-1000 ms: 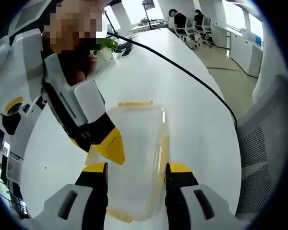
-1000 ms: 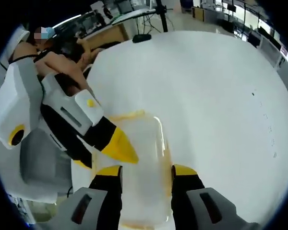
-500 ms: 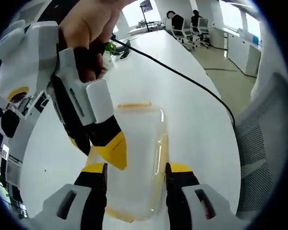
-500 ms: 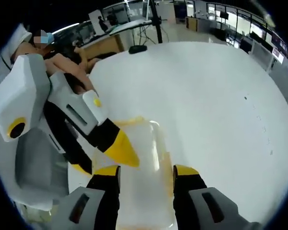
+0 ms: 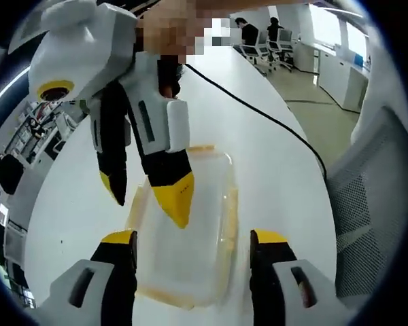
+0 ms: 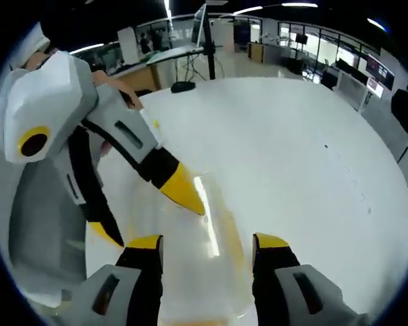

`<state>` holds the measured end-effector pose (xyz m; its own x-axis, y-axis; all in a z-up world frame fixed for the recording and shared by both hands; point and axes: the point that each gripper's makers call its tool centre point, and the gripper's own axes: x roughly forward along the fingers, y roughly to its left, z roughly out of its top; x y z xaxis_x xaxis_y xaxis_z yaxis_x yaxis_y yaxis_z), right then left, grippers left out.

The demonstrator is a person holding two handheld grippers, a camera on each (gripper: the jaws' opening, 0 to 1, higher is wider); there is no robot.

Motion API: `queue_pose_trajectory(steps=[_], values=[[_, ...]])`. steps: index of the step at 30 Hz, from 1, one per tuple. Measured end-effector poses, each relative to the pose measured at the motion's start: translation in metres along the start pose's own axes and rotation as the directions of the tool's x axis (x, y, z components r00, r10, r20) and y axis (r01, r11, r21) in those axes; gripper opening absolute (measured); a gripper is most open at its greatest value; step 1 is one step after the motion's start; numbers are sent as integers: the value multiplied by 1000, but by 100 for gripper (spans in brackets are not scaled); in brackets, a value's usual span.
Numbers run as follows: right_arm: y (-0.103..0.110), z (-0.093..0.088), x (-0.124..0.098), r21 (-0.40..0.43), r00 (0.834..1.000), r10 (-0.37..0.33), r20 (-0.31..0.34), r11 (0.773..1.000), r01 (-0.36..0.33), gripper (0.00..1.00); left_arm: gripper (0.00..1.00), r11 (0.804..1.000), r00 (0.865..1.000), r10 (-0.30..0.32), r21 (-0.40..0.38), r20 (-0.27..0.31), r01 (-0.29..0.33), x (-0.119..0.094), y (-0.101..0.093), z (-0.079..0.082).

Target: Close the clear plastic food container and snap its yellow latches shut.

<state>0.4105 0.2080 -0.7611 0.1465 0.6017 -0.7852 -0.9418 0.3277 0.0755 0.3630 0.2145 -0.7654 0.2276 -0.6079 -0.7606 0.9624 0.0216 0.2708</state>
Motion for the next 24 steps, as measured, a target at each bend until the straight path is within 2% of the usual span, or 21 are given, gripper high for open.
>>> queue_pose_trajectory(steps=[5, 10, 18, 22, 24], values=[[7, -6, -7, -9, 1000, -15, 7, 1000, 15, 57, 77, 1000, 1000, 2, -15, 6, -2, -3, 7, -4], [13, -16, -10, -18, 1000, -23, -1, 1000, 23, 59, 82, 1000, 1000, 5, -30, -11, -5, -4, 13, -14], [21, -28, -15, -41, 999, -33, -2, 999, 33, 70, 84, 1000, 999, -16, -17, -39, 16, 0, 11, -26], [22, -35, -16, -73, 998, -50, -24, 996, 48, 73, 85, 1000, 998, -22, -16, -59, 21, 3, 12, -34], [22, -33, -17, -69, 998, -57, -10, 996, 56, 74, 85, 1000, 997, -26, -15, -67, 25, 4, 12, -37]])
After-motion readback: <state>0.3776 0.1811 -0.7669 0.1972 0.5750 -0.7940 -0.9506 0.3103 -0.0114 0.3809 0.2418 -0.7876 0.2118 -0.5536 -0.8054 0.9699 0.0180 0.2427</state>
